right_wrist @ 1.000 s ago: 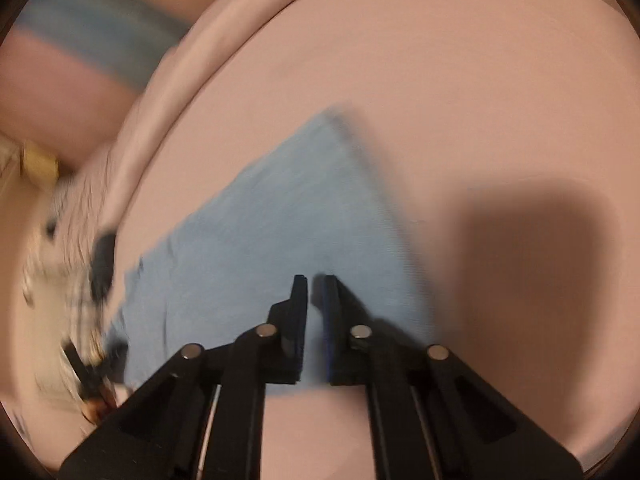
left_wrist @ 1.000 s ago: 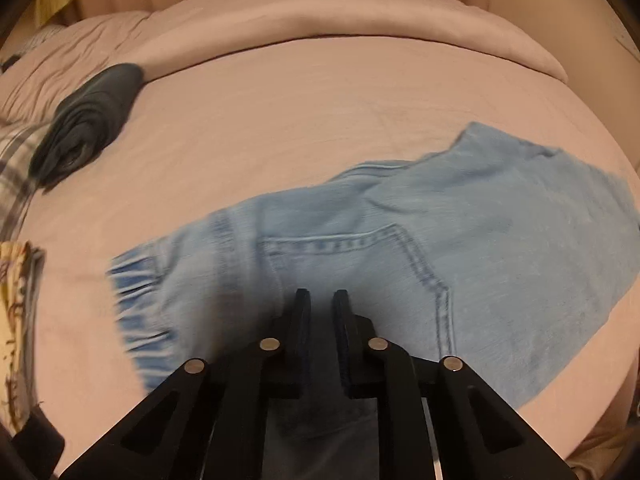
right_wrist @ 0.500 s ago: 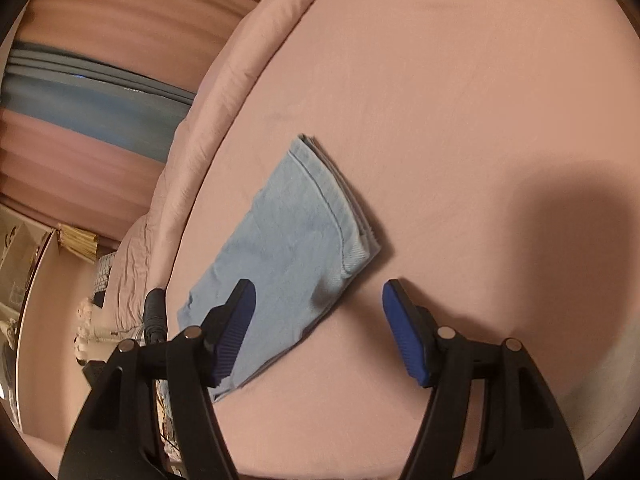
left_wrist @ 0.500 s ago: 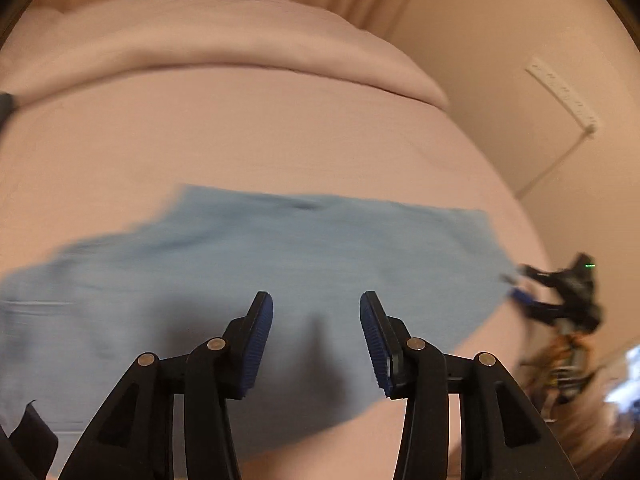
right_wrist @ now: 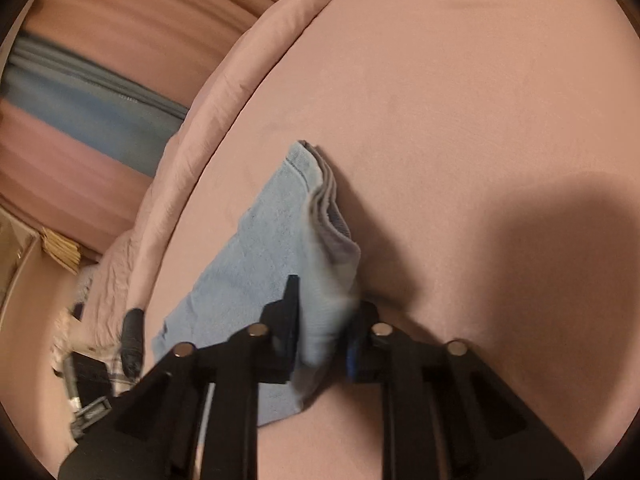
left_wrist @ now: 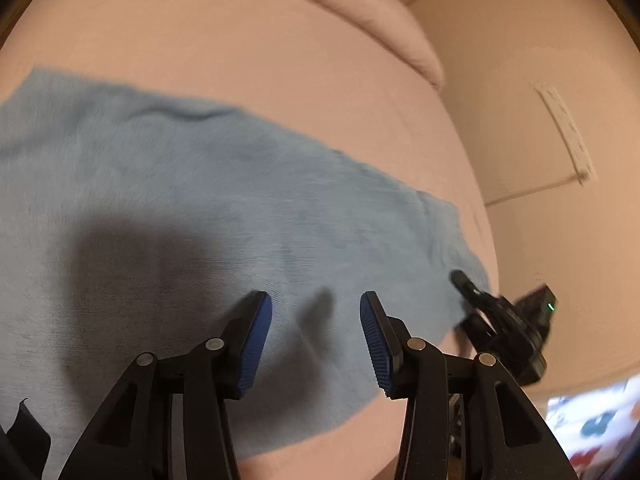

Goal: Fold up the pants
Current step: 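Lift the hem with the right gripper and fold it over toward the left gripper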

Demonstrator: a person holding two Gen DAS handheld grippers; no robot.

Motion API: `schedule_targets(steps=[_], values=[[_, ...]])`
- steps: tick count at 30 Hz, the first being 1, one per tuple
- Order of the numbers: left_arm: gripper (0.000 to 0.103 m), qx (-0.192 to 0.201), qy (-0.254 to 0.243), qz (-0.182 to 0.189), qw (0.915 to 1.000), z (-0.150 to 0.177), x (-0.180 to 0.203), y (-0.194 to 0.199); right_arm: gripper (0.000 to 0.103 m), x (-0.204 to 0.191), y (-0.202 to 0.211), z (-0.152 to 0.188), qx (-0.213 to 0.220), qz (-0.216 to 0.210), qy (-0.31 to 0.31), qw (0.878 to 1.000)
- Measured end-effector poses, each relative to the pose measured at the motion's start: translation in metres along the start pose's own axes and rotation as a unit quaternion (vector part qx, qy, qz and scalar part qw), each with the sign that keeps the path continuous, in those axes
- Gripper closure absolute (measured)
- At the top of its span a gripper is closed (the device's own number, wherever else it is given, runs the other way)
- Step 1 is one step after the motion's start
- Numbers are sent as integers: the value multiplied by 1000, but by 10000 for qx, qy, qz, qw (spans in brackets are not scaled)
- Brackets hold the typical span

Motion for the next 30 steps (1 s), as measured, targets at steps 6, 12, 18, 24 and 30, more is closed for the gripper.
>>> schedule_targets(steps=[6,12,18,24,30], values=[[58,42,202,144,9997,-2,-6,1,88,-48,16,-3,201,21,859,9961],[58,418,484,916,9937,-12,-2,48,89,-149,19,24,139,-292,2407,9701],[26,785,784,1508,9823,-18,-10,90,89,-202,-29,90,-367,-263,3491,9360],[26,285,1193,1650,9786,-16,-25,58,89,-201,-75,162,-901,17,4353,8958],[88,440,1124,1314,9840,-24,-40,52,88,-188,-79,171,-978,328,4629,8804]])
Point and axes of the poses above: each gripper's, at about its wrist camera, not at the fingertips, and y roughly against the way its jaws point, x to its right, z to its underside, the point moved 10 cm from there along -y, roughly the way its jaws point, and after that the axes turned 1 degree about -z, right-handed, at the moved point
